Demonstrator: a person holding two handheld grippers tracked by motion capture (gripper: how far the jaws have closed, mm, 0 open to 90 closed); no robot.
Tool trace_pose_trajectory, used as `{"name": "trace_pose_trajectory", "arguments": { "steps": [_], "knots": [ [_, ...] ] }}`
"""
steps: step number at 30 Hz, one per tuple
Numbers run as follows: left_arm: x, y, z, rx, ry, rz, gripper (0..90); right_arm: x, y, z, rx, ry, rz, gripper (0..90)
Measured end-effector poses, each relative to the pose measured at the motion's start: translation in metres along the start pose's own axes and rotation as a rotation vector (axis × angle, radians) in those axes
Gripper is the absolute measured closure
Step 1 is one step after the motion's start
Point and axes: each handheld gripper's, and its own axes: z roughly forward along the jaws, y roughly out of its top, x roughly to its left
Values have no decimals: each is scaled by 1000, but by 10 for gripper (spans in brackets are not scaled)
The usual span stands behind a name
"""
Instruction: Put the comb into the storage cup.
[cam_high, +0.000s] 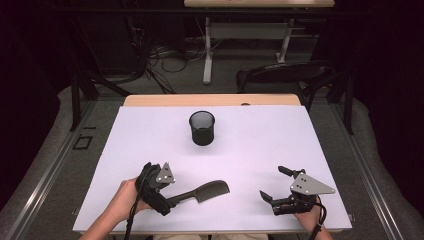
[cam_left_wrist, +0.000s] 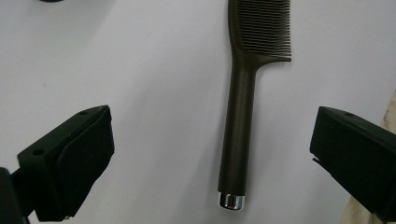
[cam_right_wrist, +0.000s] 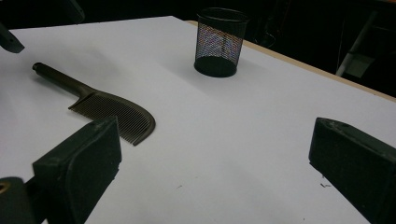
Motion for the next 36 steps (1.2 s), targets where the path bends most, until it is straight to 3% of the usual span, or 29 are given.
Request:
{"name": "trace_pose_trajectory", "arguments": {
  "steps": [23, 36],
  "knots": [
    [1, 21, 16, 139, -29, 62, 0, -1, -1, 1, 5, 0, 5, 21],
    [-2, 32, 25, 210, -18, 86, 4, -2, -1, 1, 8, 7, 1, 21]
  ]
}}
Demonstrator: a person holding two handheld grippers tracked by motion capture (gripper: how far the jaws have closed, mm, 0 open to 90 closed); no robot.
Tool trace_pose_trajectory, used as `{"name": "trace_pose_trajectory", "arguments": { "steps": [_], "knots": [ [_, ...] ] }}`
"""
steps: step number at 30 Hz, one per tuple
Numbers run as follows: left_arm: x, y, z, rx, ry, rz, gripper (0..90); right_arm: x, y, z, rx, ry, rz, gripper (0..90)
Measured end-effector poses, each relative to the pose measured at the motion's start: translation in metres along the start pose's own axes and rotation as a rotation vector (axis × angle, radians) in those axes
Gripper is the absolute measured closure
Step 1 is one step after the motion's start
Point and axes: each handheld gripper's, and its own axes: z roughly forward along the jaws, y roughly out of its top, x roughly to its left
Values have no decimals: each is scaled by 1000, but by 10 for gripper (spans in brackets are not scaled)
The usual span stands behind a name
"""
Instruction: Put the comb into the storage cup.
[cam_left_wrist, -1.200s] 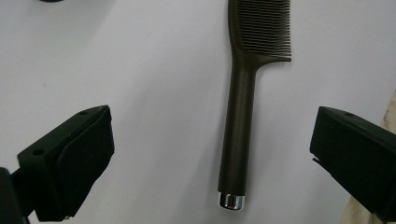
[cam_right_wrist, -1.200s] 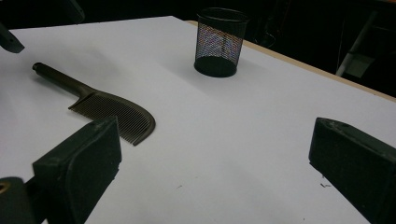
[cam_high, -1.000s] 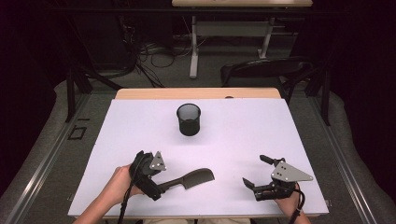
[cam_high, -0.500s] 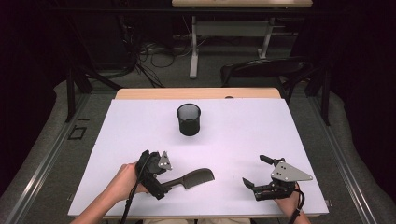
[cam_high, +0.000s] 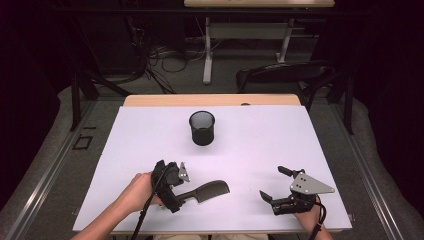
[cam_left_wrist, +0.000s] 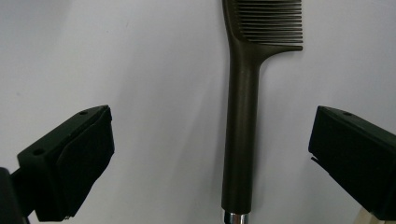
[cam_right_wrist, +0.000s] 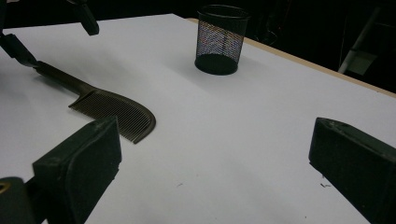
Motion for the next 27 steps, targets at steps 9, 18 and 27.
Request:
{"name": "trace_pose_trajectory", "arguments": {
  "steps": [9, 18, 27],
  "knots": [
    [-4, 6, 5, 33, -10, 42, 161, 0, 0, 0, 4, -2, 1, 21],
    [-6, 13, 7, 61, -32, 49, 313, -1, -1, 0, 5, 0, 4, 21],
    [-5, 19, 13, 75, -73, 0, 477, -1, -1, 0, 7, 2, 6, 21]
  ]
}}
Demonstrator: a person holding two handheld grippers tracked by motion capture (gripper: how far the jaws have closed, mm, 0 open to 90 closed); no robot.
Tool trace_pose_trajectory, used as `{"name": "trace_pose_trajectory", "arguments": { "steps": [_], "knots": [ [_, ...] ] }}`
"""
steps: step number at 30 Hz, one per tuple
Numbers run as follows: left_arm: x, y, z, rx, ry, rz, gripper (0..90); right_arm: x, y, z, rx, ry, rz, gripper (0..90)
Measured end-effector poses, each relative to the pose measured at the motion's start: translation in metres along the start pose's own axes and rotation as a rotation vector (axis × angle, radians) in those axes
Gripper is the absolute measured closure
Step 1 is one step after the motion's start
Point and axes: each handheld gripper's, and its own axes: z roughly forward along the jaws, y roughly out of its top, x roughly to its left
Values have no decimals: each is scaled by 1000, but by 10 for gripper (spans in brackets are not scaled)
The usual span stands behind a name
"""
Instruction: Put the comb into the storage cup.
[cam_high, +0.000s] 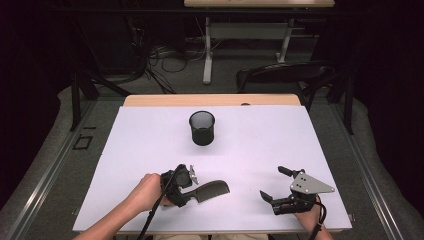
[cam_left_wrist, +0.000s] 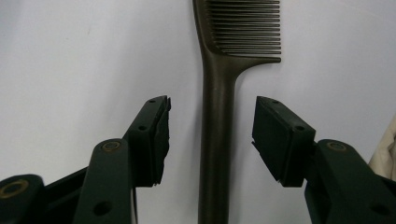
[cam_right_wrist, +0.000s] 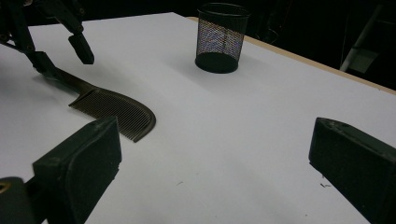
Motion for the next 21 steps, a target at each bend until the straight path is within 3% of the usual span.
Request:
{"name": "trace_pose_trajectory", "arguments": {
  "steps": [5, 21],
  "knots": [
    [2, 3, 4, 11, -19, -15, 539, 0, 0, 0, 0, -1, -4, 21],
    [4, 5, 13, 29, -46, -6, 650, -1, 0, 0, 1, 2, 1, 21]
  ]
}}
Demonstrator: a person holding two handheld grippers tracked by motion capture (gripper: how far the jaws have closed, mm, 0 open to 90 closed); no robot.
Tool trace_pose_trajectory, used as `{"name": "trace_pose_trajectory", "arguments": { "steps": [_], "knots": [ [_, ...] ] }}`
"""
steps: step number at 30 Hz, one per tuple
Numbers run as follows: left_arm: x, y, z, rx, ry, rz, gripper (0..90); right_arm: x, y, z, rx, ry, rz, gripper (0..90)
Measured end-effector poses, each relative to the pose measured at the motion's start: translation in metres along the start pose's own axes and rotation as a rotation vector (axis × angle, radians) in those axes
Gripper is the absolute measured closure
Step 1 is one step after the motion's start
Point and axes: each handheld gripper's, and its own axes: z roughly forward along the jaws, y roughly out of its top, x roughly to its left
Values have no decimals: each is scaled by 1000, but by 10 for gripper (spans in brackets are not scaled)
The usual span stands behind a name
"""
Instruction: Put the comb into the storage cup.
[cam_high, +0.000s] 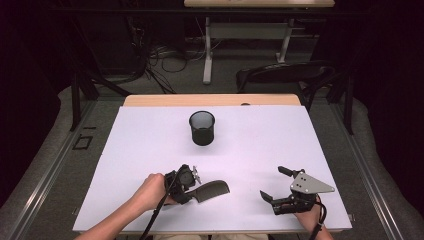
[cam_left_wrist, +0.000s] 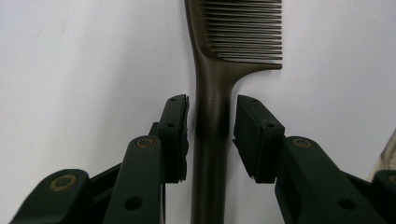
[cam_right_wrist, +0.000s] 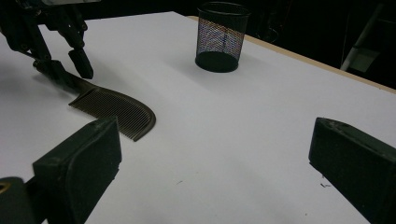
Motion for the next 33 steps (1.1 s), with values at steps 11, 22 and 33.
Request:
{"name": "trace_pose_trajectory", "arguments": {
  "steps": [11, 22, 33],
  "knots": [
    [0, -1, 7, 11, -11, -7, 711, 0, 0, 0, 2, 2, -2, 21],
    [-1, -3, 5, -19, -24, -7, 728, -1, -1, 1, 3, 1, 2, 21],
    [-1, -11, -9, -121, -4, -22, 729, 0, 0, 0, 5, -3, -2, 21]
  ]
}}
